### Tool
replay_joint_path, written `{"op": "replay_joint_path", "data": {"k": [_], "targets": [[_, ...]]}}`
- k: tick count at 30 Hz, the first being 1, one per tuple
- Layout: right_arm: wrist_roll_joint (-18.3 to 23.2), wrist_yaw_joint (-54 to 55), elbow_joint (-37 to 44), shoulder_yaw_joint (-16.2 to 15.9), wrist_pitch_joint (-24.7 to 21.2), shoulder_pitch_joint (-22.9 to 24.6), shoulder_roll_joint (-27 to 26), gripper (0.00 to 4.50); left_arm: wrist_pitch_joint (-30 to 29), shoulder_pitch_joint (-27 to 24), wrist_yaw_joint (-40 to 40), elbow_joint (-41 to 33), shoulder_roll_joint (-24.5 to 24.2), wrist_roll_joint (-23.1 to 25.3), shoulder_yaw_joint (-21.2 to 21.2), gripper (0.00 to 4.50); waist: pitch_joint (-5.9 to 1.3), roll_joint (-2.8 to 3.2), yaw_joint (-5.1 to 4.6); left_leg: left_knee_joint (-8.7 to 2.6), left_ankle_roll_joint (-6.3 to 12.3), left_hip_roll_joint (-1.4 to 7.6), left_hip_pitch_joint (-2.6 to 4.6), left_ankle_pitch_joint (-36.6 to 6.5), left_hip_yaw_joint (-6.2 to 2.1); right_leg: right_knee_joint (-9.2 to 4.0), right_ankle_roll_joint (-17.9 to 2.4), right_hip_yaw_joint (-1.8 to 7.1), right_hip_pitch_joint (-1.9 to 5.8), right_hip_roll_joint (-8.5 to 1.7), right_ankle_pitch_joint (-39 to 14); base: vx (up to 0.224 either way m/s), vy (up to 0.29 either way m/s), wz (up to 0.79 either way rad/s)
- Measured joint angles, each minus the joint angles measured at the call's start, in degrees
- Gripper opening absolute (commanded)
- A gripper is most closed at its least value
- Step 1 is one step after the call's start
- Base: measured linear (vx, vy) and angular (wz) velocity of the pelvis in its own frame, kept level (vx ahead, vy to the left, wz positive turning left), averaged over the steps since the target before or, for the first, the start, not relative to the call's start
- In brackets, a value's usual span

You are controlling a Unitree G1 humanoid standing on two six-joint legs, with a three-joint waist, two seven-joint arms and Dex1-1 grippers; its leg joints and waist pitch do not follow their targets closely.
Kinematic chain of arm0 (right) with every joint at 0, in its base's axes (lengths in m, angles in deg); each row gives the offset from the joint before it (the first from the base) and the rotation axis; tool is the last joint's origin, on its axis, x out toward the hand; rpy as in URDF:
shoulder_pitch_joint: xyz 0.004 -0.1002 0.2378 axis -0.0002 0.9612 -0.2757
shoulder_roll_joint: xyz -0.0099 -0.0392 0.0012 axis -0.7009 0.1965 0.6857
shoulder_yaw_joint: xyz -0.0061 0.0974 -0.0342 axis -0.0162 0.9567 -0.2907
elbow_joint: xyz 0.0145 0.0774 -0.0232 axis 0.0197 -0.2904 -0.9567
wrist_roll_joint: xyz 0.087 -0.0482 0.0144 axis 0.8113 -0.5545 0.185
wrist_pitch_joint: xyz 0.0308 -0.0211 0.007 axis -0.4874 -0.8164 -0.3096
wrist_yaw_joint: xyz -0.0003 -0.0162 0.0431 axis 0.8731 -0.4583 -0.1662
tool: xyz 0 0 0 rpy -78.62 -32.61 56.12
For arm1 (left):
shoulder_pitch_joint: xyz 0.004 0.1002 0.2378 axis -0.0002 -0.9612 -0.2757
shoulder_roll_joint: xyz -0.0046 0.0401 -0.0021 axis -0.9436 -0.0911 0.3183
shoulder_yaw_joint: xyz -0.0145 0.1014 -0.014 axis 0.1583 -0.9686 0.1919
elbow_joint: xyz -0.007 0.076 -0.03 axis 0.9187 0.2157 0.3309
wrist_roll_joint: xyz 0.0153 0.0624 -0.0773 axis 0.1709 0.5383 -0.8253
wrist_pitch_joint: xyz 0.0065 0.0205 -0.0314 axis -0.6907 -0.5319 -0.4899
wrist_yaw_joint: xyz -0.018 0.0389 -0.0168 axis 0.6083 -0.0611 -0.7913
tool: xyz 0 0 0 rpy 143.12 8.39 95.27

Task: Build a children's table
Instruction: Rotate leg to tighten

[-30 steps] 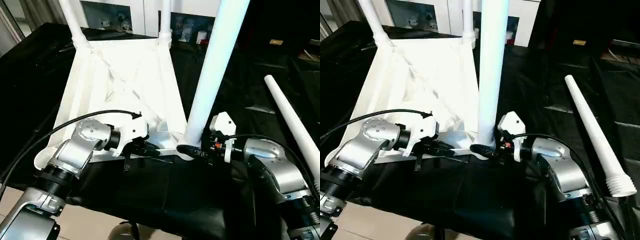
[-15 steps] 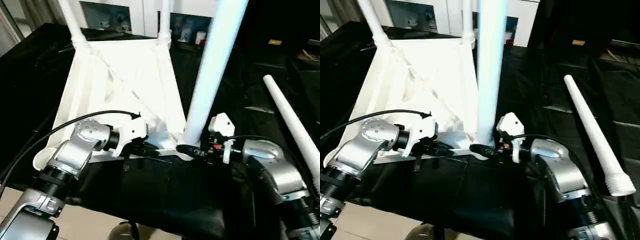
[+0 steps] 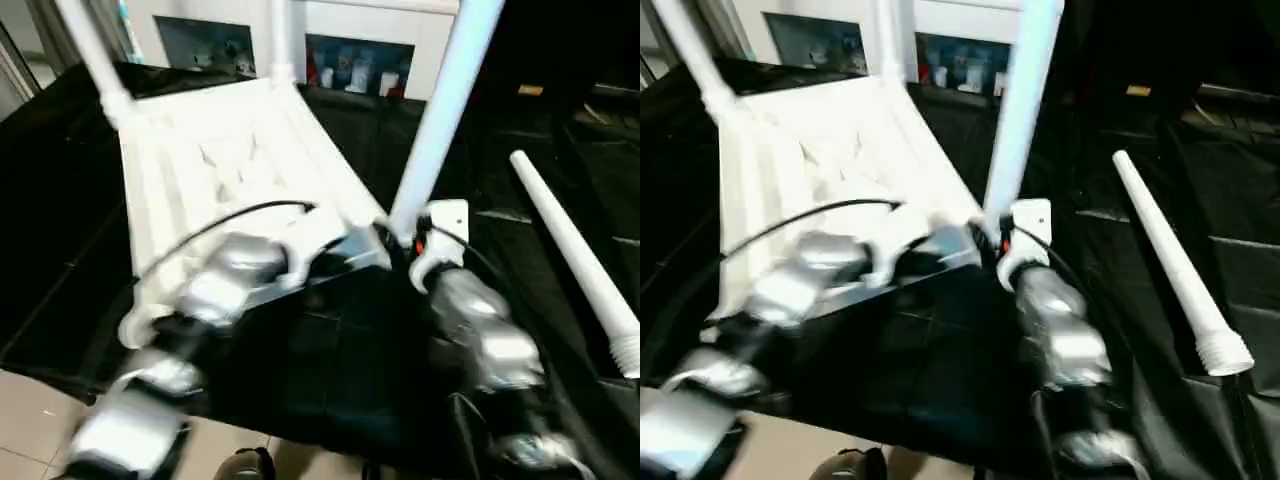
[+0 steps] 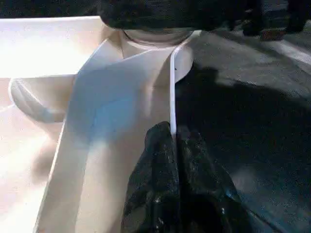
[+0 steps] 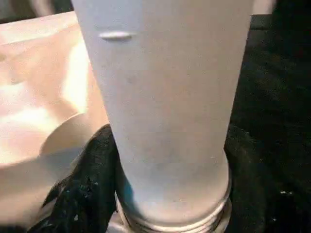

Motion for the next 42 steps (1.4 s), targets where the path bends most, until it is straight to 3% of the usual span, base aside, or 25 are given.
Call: {"op": "replay_joint_path", "data": {"k": [8, 9, 10, 19, 23, 30, 36, 42], "targets": [[-2.0, 2.7, -2.3, 0.4, 1.2, -1.5, -0.7, 2.67, 0.7, 1.6, 1.9, 2.8, 1.6, 0.6, -0.6, 0.00, -0.16, -0.25, 0.23, -0.38, 0.00, -0.20, 0.22, 0.0, 0.00, -0.12, 0.0, 0.00, 0.21, -0.17, 0.0, 0.000, 0.000, 0.00], [-1.8, 2.2, -2.5, 0.6, 1.6, -1.5, -0.7, 3.23, 0.8, 1.6, 1.9, 2.8, 1.6, 0.6, -0.6, 0.00, -0.16, -0.25, 0.27, -0.42, 0.00, -0.20, 0.21, 0.0, 0.00, -0.12, 0.1, -0.01, 0.19, -0.17, -0.1, 0.000, 0.000, 0.00], [-1.5, 1.7, -2.7, 0.7, 2.1, -1.5, -0.6, 3.37, 0.9, 1.6, 1.9, 2.8, 1.5, 0.7, -0.6, 0.00, -0.16, -0.25, 0.28, -0.45, 0.00, -0.20, 0.20, 0.0, 0.00, -0.12, 0.2, -0.02, 0.16, -0.17, -0.1, 0.000, 0.000, 0.00], [0.1, -7.0, 0.9, -0.9, 0.1, 0.3, 3.8, 4.13, 1.9, 1.1, 0.1, 0.8, -0.9, 0.8, -0.8, 0.00, -0.09, -0.22, -0.06, -0.88, -0.02, -0.16, 0.02, 0.0, 0.01, -0.13, 0.1, -0.09, -0.23, -0.09, 0.0, 0.000, 0.000, 0.00], [1.2, -15.6, 5.4, -2.7, -2.7, 1.7, 10.2, 4.13, 2.7, 0.1, -3.1, -1.6, -3.5, 0.4, -0.8, 0.00, -0.09, -0.21, -0.03, -1.12, -0.10, -0.09, -0.15, 0.1, 0.01, -0.27, 0.3, -0.12, -0.40, 0.01, -0.1, 0.000, 0.000, 0.00], [4.3, -34.2, 10.6, -4.8, -2.5, 5.3, 21.7, 4.13, 5.3, -2.8, -10.6, -6.0, -8.6, -2.1, -0.4, 0.00, -0.08, -0.17, 0.13, -1.14, 0.22, 0.03, -0.76, 0.2, 0.01, -0.44, 0.3, -0.19, -0.91, 0.10, -0.1, 0.000, 0.000, 0.00], [7.5, -45.8, 13.6, -7.3, -2.6, 7.3, 26.6, 4.13, 8.8, -7.0, -21.6, -10.4, -14.6, -4.8, -0.9, 0.00, 0.00, -0.04, 0.73, -1.00, 0.23, 0.08, -0.77, 0.2, 0.03, -0.42, 0.3, -0.21, -0.87, 0.09, -0.1, 0.000, 0.000, 0.00], [8.4, -51.4, 15.0, -8.6, -2.6, 8.1, 28.4, 4.13, 8.7, -8.5, -25.4, -13.1, -16.5, -6.4, -1.9, 0.00, 0.00, -0.04, 1.28, -0.84, 0.25, 0.06, -0.79, 0.2, 0.06, -0.37, 0.1, -0.18, -0.84, 0.06, 0.0, 0.000, 0.000, 0.00]]}}
